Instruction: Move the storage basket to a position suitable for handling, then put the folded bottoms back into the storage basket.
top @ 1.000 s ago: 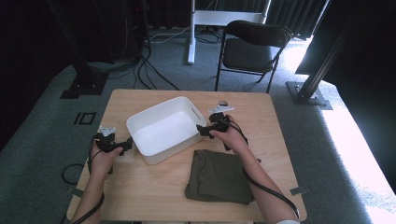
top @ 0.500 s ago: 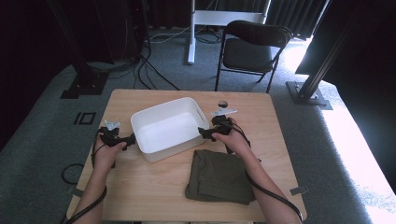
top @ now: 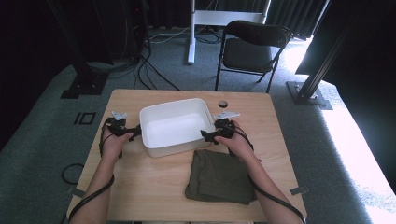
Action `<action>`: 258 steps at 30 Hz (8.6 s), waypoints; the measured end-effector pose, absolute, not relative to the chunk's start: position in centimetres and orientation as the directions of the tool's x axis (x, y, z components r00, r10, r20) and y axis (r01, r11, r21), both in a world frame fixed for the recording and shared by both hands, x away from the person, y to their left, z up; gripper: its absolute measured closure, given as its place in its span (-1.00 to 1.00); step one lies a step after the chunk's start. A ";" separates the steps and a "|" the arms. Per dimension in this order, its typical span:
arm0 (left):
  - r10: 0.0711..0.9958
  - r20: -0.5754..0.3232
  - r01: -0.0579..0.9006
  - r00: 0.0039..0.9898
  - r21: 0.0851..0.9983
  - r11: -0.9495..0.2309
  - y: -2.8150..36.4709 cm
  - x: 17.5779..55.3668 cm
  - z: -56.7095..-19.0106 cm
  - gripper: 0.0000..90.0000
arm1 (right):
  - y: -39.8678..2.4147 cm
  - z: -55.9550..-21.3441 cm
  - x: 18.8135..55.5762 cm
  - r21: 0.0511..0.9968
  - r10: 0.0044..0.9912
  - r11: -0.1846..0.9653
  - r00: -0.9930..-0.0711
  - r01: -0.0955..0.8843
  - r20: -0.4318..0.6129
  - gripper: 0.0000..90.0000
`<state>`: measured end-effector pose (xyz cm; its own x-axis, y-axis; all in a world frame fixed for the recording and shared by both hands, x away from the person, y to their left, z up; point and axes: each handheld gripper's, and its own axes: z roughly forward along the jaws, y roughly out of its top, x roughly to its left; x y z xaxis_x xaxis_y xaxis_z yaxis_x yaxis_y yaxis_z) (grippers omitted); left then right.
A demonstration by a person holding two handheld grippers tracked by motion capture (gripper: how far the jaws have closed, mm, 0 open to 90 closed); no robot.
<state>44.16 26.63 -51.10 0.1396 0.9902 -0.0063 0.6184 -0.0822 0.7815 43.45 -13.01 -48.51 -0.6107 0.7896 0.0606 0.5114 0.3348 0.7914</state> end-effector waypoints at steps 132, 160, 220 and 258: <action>0.919 -0.104 0.585 0.380 0.797 -0.152 6.5 46.8 -48.2 0.70 | -27.0 -47.8 44.0 0.774 0.987 0.083 -0.158 0.628 0.022 0.82; 0.783 -0.138 0.502 0.606 0.830 -0.242 7.2 45.3 -46.5 -0.36 | -25.7 -46.8 43.6 0.860 0.948 0.076 -0.303 0.504 0.093 -0.71; 0.678 -0.115 0.472 0.726 0.801 -0.368 6.2 33.7 -49.3 -0.62 | -26.2 -49.6 30.8 0.863 0.931 0.119 -0.358 0.491 0.075 -0.72; 0.749 -0.137 0.588 0.648 0.716 -0.378 4.9 31.8 -54.9 -0.63 | -26.3 -56.0 28.5 0.752 0.938 0.128 -0.325 0.647 0.120 -0.70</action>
